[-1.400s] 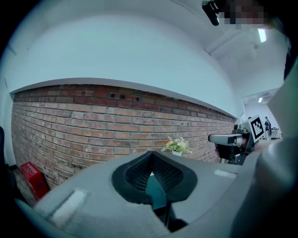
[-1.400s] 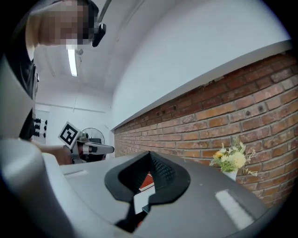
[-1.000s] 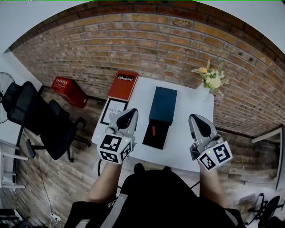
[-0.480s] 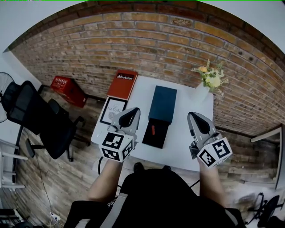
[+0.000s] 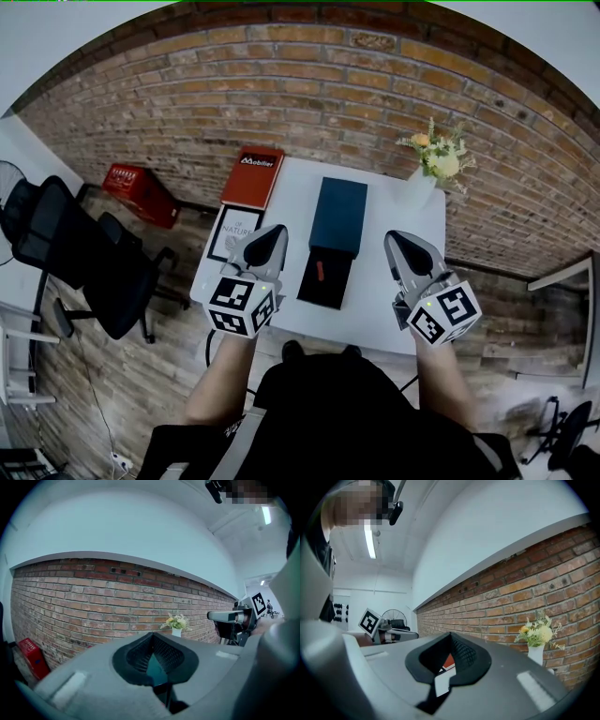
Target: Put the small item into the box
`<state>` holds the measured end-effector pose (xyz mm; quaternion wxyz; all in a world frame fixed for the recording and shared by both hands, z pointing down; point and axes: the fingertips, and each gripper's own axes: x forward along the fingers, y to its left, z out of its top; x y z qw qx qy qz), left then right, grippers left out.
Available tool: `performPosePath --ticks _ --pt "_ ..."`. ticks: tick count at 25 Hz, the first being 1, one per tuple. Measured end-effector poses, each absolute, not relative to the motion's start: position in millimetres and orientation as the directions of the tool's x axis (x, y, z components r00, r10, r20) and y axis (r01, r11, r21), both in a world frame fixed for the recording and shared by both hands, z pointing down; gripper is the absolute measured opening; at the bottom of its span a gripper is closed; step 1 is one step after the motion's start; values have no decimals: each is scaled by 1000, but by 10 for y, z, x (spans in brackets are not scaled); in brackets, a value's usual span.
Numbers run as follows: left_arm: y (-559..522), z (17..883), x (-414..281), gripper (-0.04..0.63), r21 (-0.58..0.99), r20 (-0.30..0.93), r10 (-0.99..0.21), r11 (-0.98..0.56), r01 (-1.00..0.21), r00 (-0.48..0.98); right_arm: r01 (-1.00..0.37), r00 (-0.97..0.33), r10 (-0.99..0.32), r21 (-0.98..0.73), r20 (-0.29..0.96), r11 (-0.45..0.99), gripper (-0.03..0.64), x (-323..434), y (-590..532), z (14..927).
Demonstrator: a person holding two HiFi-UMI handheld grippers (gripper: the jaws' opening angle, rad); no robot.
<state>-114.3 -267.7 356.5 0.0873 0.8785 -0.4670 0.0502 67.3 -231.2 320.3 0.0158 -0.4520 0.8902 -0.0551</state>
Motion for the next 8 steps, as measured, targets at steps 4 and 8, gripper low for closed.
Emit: performPosePath --ticks 4,8 --pt "-2669 3587 -1138 7 112 174 -807 -553 -826 564 -807 -586 -810 -114 27 580 -2 680 -2308 3225" --pt "-2671 3563 -1128 6 105 170 -808 -555 -825 564 -810 -582 -812 -113 31 576 -2 704 -2308 3239"
